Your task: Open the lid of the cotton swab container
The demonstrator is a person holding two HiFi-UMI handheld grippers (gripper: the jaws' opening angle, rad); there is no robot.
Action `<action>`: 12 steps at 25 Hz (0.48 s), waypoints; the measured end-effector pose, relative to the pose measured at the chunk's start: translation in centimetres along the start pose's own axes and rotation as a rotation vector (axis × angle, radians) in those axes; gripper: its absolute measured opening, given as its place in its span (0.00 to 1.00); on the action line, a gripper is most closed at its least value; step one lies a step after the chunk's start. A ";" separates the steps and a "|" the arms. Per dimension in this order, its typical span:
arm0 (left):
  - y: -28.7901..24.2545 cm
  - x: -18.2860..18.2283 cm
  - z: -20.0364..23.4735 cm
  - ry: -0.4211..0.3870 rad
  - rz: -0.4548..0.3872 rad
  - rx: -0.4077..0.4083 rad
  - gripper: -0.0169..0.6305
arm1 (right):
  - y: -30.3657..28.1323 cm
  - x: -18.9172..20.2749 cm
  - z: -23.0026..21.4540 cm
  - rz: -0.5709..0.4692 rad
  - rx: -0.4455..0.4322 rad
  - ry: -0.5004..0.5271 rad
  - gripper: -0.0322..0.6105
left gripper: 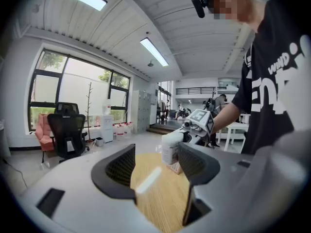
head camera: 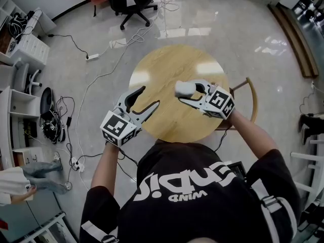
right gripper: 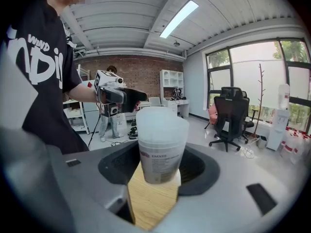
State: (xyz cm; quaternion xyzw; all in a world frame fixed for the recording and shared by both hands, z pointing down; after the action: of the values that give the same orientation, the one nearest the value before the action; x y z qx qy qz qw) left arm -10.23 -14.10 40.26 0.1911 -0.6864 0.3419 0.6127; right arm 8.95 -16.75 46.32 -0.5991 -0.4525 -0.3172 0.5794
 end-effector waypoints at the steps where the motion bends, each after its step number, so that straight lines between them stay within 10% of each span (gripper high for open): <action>1: -0.4 0.0 -0.4 -0.026 0.003 0.022 0.43 | 0.0 -0.1 0.2 -0.001 -0.006 0.001 0.40; 12: -5.1 -0.9 -5.1 -0.094 -0.006 0.199 0.43 | 0.3 -1.3 1.9 -0.016 -0.074 0.018 0.40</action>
State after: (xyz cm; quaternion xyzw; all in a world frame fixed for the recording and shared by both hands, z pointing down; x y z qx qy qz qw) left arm -2.99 -14.19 40.63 0.2690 -0.6764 0.3973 0.5588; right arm 8.44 -15.11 44.78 -0.6135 -0.4399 -0.3438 0.5585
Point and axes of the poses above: the fingertips, and each gripper's own axes: y backward along the fingers, z to its left, x out of its underside, the point moved 6 cm from there along y, backward along the fingers, and after that the axes turned 15 degrees about -x, right-handed, at the moved point
